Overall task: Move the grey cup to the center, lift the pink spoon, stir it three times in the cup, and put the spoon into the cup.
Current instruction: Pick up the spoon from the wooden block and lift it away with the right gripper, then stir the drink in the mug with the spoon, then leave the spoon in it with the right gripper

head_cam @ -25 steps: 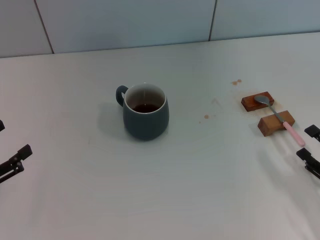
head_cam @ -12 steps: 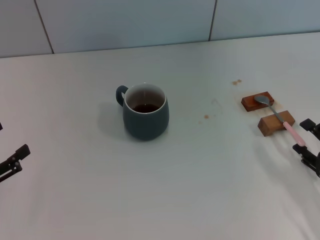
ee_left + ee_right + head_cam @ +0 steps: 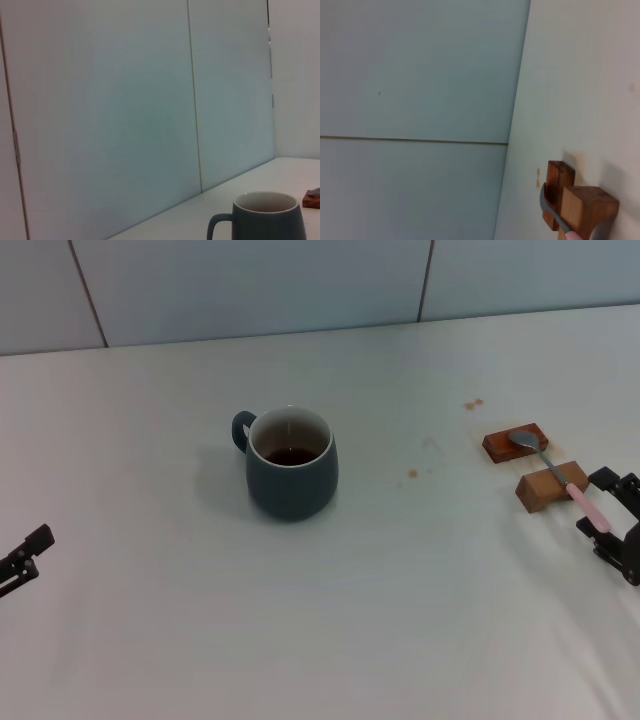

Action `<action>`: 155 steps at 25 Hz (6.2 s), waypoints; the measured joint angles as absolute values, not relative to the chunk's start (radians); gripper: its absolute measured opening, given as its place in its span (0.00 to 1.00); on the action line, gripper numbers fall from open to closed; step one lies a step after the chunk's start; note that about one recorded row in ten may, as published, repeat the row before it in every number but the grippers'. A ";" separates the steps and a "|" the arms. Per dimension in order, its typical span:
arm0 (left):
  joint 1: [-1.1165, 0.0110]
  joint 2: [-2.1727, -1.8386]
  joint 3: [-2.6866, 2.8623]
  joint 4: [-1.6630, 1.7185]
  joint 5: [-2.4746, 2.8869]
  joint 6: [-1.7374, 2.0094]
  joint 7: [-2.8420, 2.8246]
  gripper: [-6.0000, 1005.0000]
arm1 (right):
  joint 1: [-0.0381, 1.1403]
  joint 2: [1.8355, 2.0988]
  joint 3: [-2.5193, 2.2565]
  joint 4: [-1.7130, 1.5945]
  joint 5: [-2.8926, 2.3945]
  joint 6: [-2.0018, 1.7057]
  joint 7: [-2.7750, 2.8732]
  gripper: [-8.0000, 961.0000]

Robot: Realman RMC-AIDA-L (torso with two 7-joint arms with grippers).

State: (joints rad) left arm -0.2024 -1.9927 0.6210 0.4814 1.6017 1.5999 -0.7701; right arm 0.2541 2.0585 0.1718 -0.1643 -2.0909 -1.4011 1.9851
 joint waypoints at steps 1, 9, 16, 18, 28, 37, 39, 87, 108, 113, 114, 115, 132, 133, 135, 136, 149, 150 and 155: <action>-0.202 -1.993 0.616 0.481 1.601 1.600 -0.765 0.84 | 0.254 2.059 0.172 -0.164 -2.091 -1.401 1.985 0.83; -0.209 -1.991 0.613 0.482 1.601 1.598 -0.762 0.84 | 0.265 2.062 0.172 -0.164 -2.092 -1.391 1.988 0.83; -0.212 -1.988 0.613 0.482 1.601 1.598 -0.762 0.84 | 0.265 2.063 0.172 -0.163 -2.092 -1.386 1.992 0.83; -0.213 -1.988 0.613 0.482 1.601 1.598 -0.762 0.84 | 0.265 2.064 0.172 -0.163 -2.091 -1.384 1.995 0.83; -0.218 -1.986 0.614 0.482 1.601 1.598 -0.762 0.84 | 0.265 2.065 0.178 -0.163 -2.088 -1.377 2.006 0.75; -0.218 -1.990 0.603 0.482 1.601 1.601 -0.762 0.84 | 0.267 2.064 0.181 -0.161 -2.085 -1.368 2.016 0.50; -0.218 -1.991 0.603 0.482 1.600 1.601 -0.762 0.84 | 0.269 2.062 0.181 -0.161 -2.085 -1.367 2.014 0.45; -0.244 -2.021 0.589 0.466 1.601 1.598 -0.749 0.84 | 0.911 1.737 -0.623 -0.865 -2.096 -1.873 2.151 0.12; -0.253 -2.033 0.589 0.466 1.600 1.596 -0.749 0.84 | 1.119 1.814 -0.903 -0.744 -2.376 -1.762 2.238 0.12; -0.254 -2.033 0.589 0.466 1.600 1.597 -0.749 0.84 | 1.124 1.828 -0.969 -0.692 -2.378 -1.674 2.238 0.12; -0.254 -2.033 0.589 0.466 1.600 1.598 -0.749 0.84 | 1.130 1.833 -0.990 -0.673 -2.378 -1.648 2.237 0.12; -0.254 -2.033 0.589 0.466 1.600 1.598 -0.749 0.84 | 1.130 1.833 -0.990 -0.673 -2.378 -1.648 2.237 0.12; -0.258 -2.037 0.591 0.466 1.602 1.600 -0.749 0.84 | 1.152 1.886 -1.017 -0.638 -2.402 -1.545 2.231 0.12; -0.258 -2.037 0.591 0.466 1.602 1.600 -0.749 0.84 | 1.152 1.886 -1.017 -0.636 -2.402 -1.540 2.231 0.12; -0.258 -2.039 0.591 0.466 1.602 1.600 -0.747 0.84 | 1.153 1.886 -1.017 -0.635 -2.402 -1.536 2.230 0.12; -0.258 -2.039 0.591 0.466 1.602 1.600 -0.746 0.84 | 1.153 1.887 -1.017 -0.633 -2.402 -1.535 2.229 0.12; -0.271 -2.045 0.591 0.467 1.604 1.595 -0.745 0.84 | 1.157 1.875 -1.017 -0.626 -2.405 -1.544 2.244 0.12; -0.271 -2.045 0.591 0.467 1.604 1.596 -0.746 0.84 | 1.157 1.875 -1.017 -0.626 -2.405 -1.544 2.244 0.12; -0.272 -2.045 0.591 0.468 1.603 1.595 -0.746 0.84 | 1.158 1.875 -1.015 -0.630 -2.403 -1.585 2.244 0.12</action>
